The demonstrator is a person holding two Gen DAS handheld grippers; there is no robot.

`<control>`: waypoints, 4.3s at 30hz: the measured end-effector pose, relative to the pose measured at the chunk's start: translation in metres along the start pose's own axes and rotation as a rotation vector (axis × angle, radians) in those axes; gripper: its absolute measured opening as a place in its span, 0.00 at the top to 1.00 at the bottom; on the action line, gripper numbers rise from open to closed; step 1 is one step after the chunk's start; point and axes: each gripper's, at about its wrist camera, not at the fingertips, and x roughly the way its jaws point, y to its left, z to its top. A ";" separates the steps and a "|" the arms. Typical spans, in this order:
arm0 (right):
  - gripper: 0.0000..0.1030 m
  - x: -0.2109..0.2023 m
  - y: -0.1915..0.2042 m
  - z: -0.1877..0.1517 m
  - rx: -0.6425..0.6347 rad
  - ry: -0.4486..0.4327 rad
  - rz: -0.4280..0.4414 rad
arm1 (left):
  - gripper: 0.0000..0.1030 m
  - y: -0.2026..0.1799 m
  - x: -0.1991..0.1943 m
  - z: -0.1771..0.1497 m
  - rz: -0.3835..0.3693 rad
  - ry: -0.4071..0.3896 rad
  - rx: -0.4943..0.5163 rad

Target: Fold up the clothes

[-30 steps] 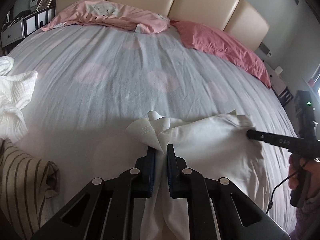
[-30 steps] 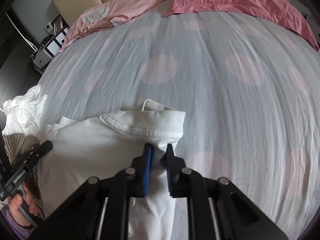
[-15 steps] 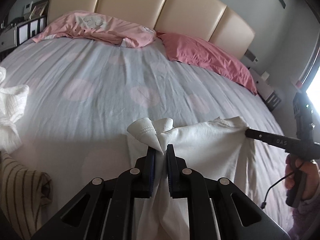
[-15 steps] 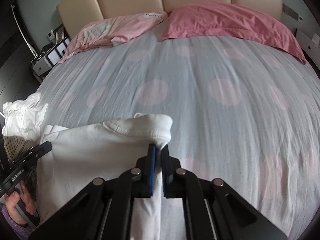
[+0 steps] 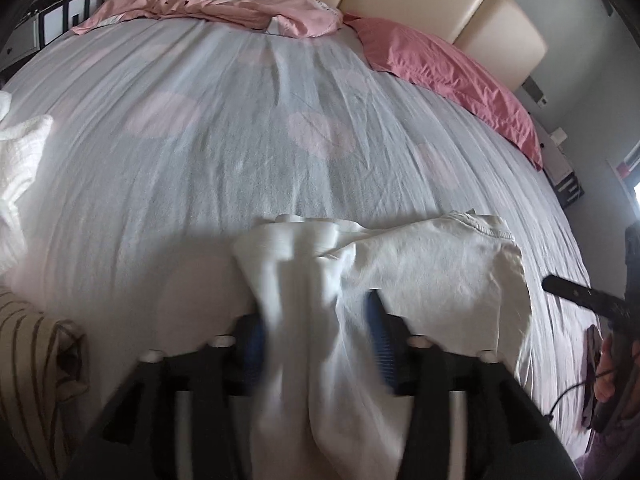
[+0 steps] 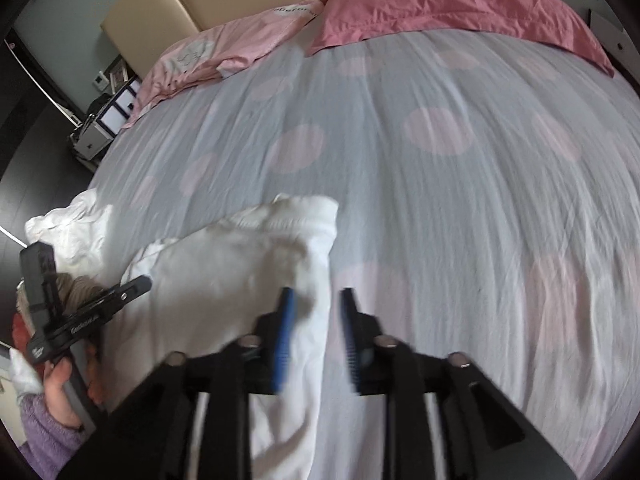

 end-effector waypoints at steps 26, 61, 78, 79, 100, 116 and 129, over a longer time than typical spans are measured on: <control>0.46 0.055 0.014 -0.012 -0.035 0.098 0.120 | 0.41 -0.015 0.019 -0.011 -0.035 0.035 0.115; 0.92 -0.134 0.075 -0.055 -0.186 -0.269 0.060 | 0.89 -0.095 -0.152 -0.020 -0.314 -0.182 0.378; 0.92 -0.382 -0.016 -0.127 -0.156 -0.583 -0.193 | 0.89 -0.301 -0.280 -0.077 -0.602 -0.227 0.601; 0.92 -0.397 -0.028 -0.133 -0.147 -0.591 -0.215 | 0.89 -0.319 -0.284 -0.084 -0.623 -0.219 0.625; 0.92 -0.514 -0.249 -0.237 0.133 -0.491 -0.522 | 0.90 -0.582 -0.224 -0.278 -0.851 0.156 0.900; 0.92 -0.371 -0.422 -0.181 0.226 -0.235 -0.431 | 0.92 -0.627 -0.029 -0.255 -0.657 0.346 0.881; 0.87 -0.291 -0.505 -0.183 0.349 -0.074 -0.364 | 0.88 -0.625 0.082 -0.275 -0.579 0.519 0.805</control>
